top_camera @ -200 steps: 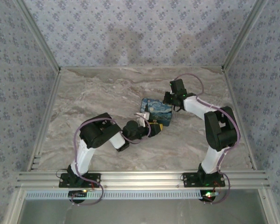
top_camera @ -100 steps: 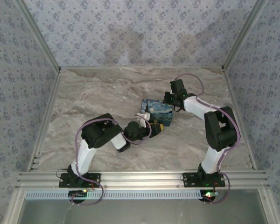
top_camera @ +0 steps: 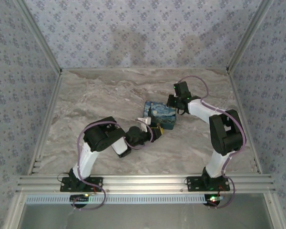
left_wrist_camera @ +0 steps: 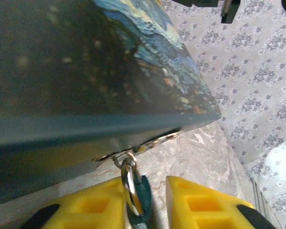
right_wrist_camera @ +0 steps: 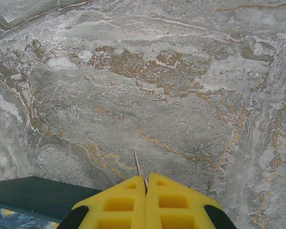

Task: Unlock the padlock with the key

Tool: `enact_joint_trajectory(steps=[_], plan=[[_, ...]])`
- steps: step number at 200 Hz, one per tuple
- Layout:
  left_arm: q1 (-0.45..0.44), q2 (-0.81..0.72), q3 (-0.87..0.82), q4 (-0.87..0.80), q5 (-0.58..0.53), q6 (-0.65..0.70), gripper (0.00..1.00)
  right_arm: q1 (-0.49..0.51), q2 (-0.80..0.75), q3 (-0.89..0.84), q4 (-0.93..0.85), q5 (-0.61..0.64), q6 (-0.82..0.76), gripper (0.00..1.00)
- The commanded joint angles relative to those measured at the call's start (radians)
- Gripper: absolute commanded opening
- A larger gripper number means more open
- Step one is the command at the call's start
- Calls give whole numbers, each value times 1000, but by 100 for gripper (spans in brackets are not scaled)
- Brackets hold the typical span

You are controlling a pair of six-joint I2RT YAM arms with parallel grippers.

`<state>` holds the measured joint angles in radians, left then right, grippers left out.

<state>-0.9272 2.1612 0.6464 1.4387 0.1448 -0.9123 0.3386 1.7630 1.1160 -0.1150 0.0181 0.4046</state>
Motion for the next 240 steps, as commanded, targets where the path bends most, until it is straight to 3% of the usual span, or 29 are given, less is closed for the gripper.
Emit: enact_joint_trajectory(steps=[1, 57, 96, 132, 175, 208, 240], plan=[[33, 28, -46, -143, -5, -50, 20, 15, 6, -39, -115, -30, 19, 0], [64, -23, -24, -232, 76, -59, 4, 5, -23, -40, -123, -40, 0, 0], [83, -56, -31, -249, 101, -136, 0, -30, -78, -19, -168, -48, -31, 0], [93, -149, -5, -373, 153, -187, 0, -105, -176, -40, -176, -129, -44, 0], [97, -264, 19, -523, 125, -141, 0, -150, -269, -99, -222, -89, -26, 0], [97, -266, 15, -511, 122, -153, 0, -138, -307, -193, -240, -34, 10, 0], [93, -257, 10, -498, 128, -163, 0, -56, -298, -250, -195, -34, 45, 0]])
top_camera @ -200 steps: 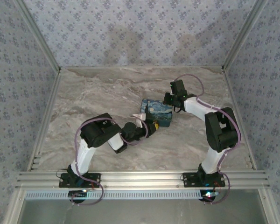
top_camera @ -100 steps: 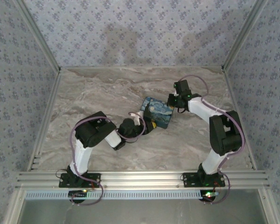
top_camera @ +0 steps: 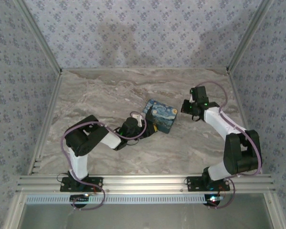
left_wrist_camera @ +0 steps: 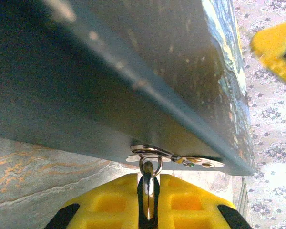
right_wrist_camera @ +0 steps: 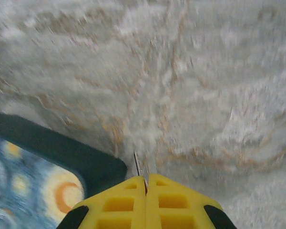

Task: Unlock the padlock with the key

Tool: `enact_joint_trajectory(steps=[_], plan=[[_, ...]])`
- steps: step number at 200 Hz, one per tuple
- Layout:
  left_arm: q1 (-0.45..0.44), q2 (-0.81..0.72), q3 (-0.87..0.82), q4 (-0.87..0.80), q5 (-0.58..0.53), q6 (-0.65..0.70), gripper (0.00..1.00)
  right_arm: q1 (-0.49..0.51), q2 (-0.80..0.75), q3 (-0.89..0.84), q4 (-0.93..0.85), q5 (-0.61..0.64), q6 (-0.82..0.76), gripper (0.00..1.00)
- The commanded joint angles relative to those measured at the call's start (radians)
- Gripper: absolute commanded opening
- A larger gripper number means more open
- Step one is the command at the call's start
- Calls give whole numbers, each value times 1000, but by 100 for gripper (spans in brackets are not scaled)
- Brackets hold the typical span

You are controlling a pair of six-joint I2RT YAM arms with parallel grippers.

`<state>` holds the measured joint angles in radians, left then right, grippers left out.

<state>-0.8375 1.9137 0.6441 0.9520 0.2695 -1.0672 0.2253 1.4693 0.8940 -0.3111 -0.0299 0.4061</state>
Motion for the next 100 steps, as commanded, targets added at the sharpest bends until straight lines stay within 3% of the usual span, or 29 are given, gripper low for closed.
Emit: enact_joint_trajectory(steps=[1, 72, 100], plan=[[3, -9, 12, -11, 3, -9, 0, 60, -3, -28, 4, 14, 44, 0], [-29, 31, -40, 100, -16, -73, 1, 147, 273, 245, 26, 6, 4, 0], [-25, 44, -53, 161, -69, -99, 1, 141, 279, 256, 10, -3, -23, 0]])
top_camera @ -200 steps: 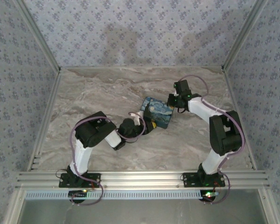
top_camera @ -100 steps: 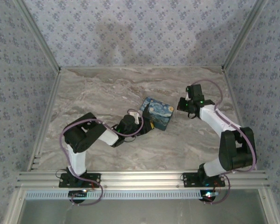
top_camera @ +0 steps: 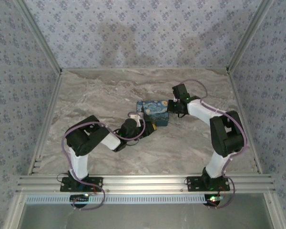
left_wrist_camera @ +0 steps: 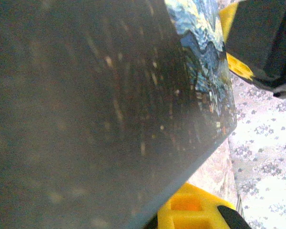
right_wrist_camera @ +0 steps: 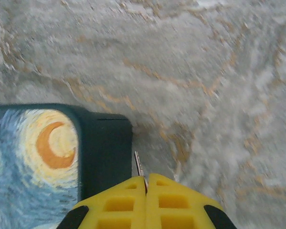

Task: Unlock the padlock with the key

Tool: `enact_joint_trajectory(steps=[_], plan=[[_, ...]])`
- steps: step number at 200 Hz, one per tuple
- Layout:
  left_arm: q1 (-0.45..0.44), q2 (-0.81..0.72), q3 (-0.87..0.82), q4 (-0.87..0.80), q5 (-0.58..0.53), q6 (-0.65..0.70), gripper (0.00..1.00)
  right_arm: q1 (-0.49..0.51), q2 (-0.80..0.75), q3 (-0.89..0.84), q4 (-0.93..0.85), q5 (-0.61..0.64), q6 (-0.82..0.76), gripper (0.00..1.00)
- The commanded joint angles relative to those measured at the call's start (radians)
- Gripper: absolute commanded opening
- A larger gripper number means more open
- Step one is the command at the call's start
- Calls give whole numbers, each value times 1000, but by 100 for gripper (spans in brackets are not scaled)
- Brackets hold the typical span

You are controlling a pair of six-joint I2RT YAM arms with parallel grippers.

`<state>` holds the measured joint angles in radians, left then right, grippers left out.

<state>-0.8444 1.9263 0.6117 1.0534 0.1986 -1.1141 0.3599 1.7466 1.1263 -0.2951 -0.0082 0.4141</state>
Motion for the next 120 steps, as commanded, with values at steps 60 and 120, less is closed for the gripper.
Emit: enact_joint_trajectory(steps=[60, 120], plan=[[-12, -3, 30, 89, -90, -114, 1, -90, -282, -170, -15, -172, -47, 0], [1, -44, 80, 72, -79, -133, 1, -199, -657, -528, 391, -669, 186, 0]])
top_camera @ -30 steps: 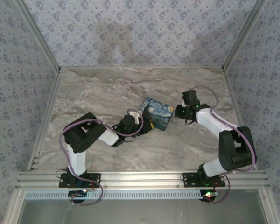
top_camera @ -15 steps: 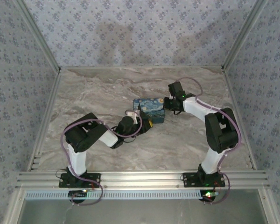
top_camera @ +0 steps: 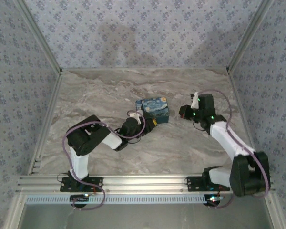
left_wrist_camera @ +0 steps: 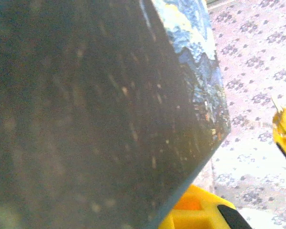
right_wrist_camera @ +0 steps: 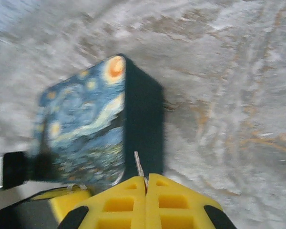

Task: Unlock the padlock with the key

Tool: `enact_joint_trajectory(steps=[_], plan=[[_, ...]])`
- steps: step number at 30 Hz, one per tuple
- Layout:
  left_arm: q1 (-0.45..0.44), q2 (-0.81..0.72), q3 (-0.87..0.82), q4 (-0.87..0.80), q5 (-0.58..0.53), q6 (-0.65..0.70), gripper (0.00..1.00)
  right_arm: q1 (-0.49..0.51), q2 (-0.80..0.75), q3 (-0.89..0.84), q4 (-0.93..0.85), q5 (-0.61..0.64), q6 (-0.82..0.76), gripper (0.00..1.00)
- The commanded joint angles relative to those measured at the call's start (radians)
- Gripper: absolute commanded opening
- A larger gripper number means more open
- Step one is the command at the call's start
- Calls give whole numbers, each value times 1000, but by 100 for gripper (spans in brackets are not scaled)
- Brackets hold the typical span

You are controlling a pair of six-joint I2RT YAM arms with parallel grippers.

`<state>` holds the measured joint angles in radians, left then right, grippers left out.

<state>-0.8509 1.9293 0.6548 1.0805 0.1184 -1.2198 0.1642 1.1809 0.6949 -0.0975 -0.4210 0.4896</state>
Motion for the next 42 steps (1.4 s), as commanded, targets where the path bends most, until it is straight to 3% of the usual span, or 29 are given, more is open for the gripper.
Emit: enact_joint_trajectory(steps=[1, 7, 11, 18, 24, 42], plan=[[7, -47, 37, 46, 0, -27, 1, -3, -96, -100, 198, -260, 113, 0], [9, -53, 61, 67, 10, -55, 1, 9, -215, -248, 428, -306, 305, 0], [11, -59, 79, 75, 13, -71, 1, 68, -218, -335, 536, -230, 362, 0], [17, -66, 97, 82, 26, -94, 1, 165, -161, -420, 661, -80, 376, 0], [21, -70, 89, 101, 25, -109, 1, 253, -22, -429, 778, -1, 394, 0], [23, -54, 94, 142, 41, -136, 0, 282, 99, -371, 846, 44, 406, 0]])
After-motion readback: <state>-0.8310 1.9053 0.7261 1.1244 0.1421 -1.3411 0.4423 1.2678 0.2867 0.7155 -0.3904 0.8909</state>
